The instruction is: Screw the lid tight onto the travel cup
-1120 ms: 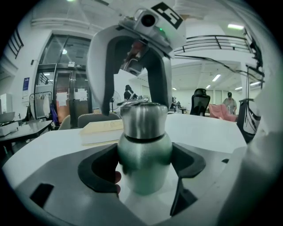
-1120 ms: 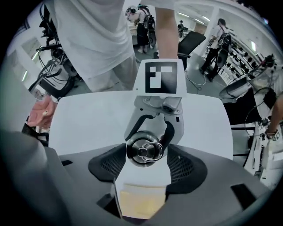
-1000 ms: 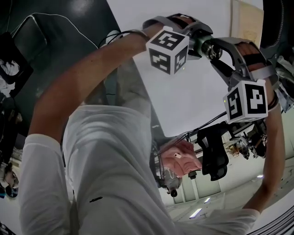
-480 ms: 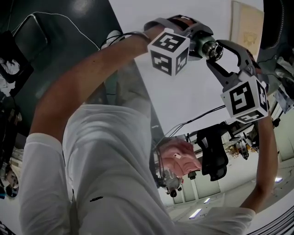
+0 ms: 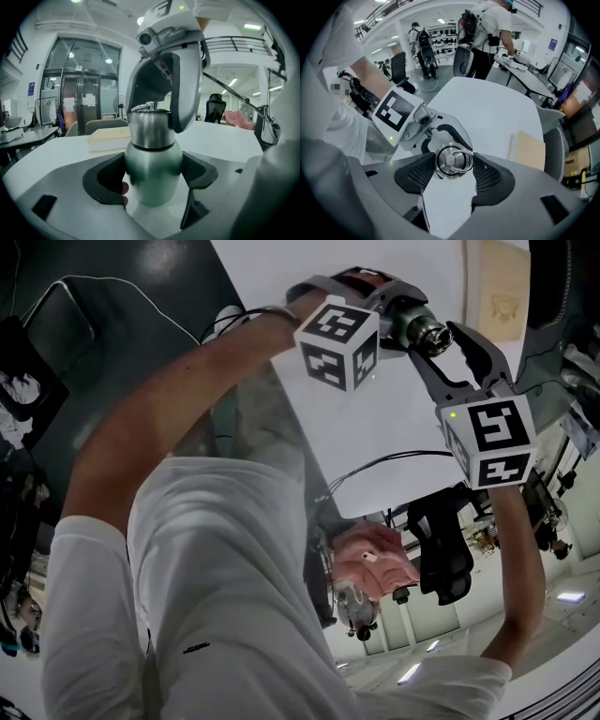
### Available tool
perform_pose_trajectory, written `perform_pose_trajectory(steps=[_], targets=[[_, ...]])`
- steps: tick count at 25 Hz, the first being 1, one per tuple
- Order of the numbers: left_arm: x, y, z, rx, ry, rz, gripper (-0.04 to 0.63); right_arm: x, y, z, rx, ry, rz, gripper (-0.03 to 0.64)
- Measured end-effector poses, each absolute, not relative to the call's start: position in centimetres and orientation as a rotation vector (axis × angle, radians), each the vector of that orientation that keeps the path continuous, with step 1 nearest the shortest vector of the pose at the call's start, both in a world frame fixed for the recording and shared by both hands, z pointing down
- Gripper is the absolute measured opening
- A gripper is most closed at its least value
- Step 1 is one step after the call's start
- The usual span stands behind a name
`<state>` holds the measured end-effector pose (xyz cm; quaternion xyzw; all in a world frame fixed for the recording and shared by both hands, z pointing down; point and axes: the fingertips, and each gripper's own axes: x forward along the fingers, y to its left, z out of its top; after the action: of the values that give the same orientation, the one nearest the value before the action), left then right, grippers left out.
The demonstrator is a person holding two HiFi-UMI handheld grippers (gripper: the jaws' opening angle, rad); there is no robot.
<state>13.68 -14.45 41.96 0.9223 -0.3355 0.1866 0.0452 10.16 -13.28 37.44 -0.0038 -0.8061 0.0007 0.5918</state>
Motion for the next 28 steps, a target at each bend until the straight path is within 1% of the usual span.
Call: perform_pose_trajectory(steps=[28], targets=[[14.2,-13.6,41.8,2.822,-1.008,0.567,0.364,11.4,-13.4,36.9,0.566,-1.985,0.384,0.247]])
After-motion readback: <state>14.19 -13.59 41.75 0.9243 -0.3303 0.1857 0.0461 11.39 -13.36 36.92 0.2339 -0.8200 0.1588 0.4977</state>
